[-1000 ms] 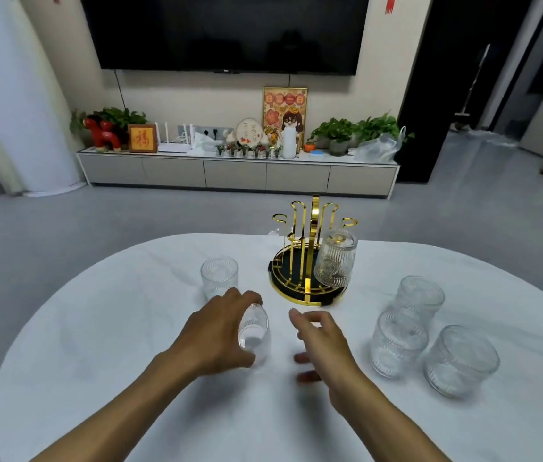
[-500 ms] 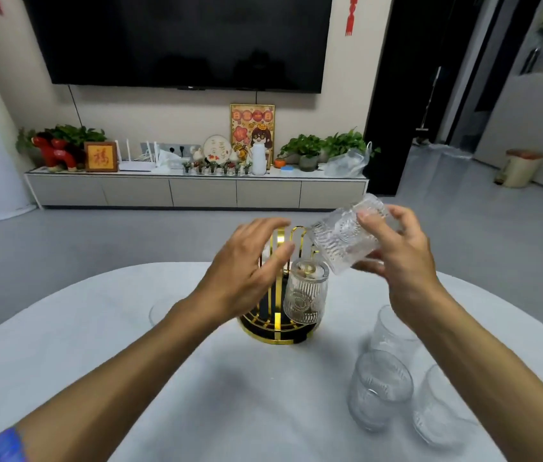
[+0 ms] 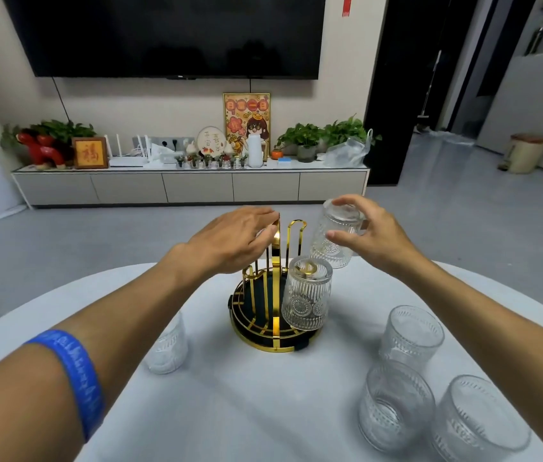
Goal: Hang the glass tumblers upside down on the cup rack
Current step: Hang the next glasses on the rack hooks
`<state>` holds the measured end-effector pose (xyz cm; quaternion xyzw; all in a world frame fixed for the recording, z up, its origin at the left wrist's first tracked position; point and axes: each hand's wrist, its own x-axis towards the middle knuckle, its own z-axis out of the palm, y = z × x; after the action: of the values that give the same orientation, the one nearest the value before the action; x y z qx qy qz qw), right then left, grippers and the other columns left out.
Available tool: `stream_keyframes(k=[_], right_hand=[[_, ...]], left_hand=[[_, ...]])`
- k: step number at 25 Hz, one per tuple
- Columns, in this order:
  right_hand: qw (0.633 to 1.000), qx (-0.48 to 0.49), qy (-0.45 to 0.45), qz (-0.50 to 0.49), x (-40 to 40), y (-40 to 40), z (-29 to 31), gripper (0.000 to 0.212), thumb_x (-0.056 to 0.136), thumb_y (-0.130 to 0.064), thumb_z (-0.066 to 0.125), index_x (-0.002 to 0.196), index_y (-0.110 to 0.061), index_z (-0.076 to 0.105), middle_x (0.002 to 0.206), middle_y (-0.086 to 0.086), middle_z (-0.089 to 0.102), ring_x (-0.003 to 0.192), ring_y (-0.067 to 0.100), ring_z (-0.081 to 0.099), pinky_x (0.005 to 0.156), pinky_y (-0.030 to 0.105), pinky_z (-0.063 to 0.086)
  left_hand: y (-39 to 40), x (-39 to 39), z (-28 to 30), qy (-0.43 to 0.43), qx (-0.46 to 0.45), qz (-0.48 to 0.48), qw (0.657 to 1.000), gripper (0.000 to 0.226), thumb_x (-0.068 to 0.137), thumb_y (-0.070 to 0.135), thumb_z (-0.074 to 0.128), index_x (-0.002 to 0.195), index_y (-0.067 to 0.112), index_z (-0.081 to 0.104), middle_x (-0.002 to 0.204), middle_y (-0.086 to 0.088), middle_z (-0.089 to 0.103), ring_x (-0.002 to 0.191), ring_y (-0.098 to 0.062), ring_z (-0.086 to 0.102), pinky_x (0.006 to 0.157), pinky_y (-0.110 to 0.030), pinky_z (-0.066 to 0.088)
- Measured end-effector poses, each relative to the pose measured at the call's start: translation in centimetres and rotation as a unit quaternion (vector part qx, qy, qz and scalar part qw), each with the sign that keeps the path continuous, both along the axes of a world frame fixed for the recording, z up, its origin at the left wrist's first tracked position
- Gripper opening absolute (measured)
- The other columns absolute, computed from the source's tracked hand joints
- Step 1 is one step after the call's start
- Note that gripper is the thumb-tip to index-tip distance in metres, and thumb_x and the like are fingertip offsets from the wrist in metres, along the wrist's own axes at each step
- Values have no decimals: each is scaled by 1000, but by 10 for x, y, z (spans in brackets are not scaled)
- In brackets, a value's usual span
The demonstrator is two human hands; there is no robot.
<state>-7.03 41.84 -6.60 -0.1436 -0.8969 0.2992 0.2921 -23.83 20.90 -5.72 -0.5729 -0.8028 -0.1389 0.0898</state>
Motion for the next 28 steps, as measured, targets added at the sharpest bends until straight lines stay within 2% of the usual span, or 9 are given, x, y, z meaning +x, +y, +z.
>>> stream_keyframes(k=[4,9,13,16,18,21,23,25,28], right_hand=[[997,36,-71,20,-5,-5,-10,51,76,-34,78,121,-32,54,127,5,57,112,24,53,90,38,46],[990,63,-125,25,-7,-7,-21,47,80,-26,75,120,-34,50,128,8,57,115,27,52,93,42,46],[981,76,-176,21,-14,-8,-29,49,82,-30,73,124,-35,47,130,11,54,114,29,51,88,38,44],[979,67,-190,8,1,-13,-24,62,83,-27,72,138,-31,44,144,7,47,126,28,46,99,38,40],[989,39,-132,-59,24,-25,-21,59,85,-26,68,139,-25,44,145,5,47,126,27,48,101,39,40],[985,52,-82,-145,88,-58,-30,41,86,-34,61,125,-24,53,131,1,59,108,25,60,87,40,49],[981,55,-159,-102,132,-84,-38,47,81,-53,57,122,-31,52,130,-7,60,105,21,61,85,38,48],[953,80,-291,-38,161,-103,-48,69,71,-68,55,131,-36,45,137,-10,54,115,20,56,92,36,43],[904,200,-377,-32,170,-113,-62,89,70,-57,63,146,-31,25,145,2,44,127,27,46,105,38,32]], left_hand=[[-1,0,4,-6,-3,-10,1000,64,97,52,17,143,17,44,152,-5,41,139,-17,35,104,-29,25],[-3,-2,2,-3,-23,-7,1000,72,94,60,13,148,18,36,155,-3,36,142,-16,29,110,-33,22],[-1,8,6,-29,-7,4,1000,69,95,57,14,141,16,45,152,-4,41,140,-19,34,111,-40,27],[0,29,10,-49,-15,54,997,60,99,52,21,144,16,40,159,-3,27,146,-22,20,117,-51,9],[-8,52,4,-69,45,85,993,57,100,49,27,149,20,30,161,-1,19,147,-18,14,118,-51,3],[-35,104,-19,-144,202,75,966,55,96,45,39,146,22,39,154,0,38,140,-14,31,114,-38,20],[-50,137,-40,-250,267,88,926,48,96,39,46,140,20,49,145,1,49,130,-8,41,109,-32,32],[-59,167,-61,-335,263,126,896,41,97,30,51,136,18,53,140,0,53,124,-9,46,104,-32,38],[-68,200,-82,-392,201,148,885,37,98,25,51,134,19,55,142,0,53,127,-12,47,103,-27,35]])
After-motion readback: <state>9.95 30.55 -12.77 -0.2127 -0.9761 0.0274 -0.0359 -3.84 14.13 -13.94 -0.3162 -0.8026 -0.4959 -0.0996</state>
